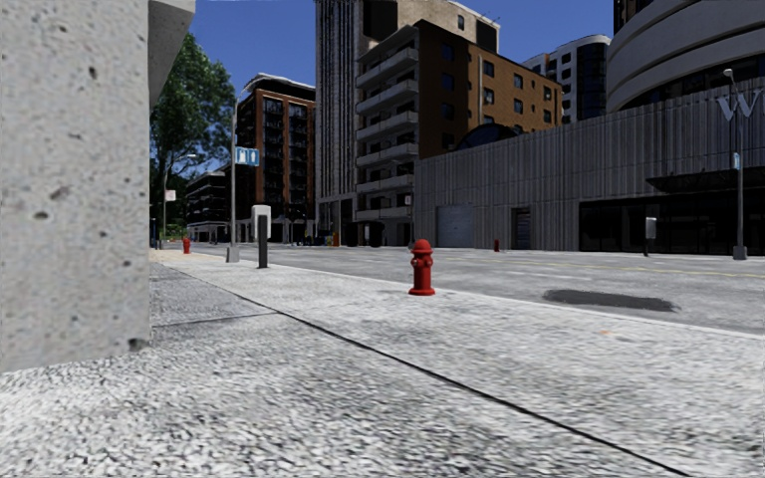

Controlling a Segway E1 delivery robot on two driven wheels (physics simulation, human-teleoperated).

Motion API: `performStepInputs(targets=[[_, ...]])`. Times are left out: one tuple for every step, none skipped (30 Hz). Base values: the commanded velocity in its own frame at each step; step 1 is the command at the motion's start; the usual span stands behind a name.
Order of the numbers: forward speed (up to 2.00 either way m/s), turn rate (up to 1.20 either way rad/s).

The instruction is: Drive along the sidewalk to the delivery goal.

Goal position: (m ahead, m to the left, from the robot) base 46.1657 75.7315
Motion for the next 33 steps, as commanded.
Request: performStepInputs(targets=[[2.00, 0.37], [2.00, 0.37], [2.00, 0.38], [2.00, 0.38], [2.00, 0.39], [2.00, 0.39], [2.00, 0.40], [2.00, 0.40], [2.00, 0.40], [2.00, 0.41], [2.00, 0.41], [2.00, 0.41], [2.00, 0.41], [2.00, 0.44], [2.00, 0.47], [2.00, 0.48], [2.00, 0.48], [2.00, 0.48], [2.00, 0.48], [2.00, 0.48], [2.00, 0.48], [2.00, 0.48], [2.00, 0.48], [2.00, 0.48], [2.00, 0.48], [2.00, 0.48], [2.00, 0.48], [2.00, 0.48], [2.00, 0.48], [2.00, 0.48], [2.00, 0.44], [2.00, 0.44], [2.00, 0.32]])
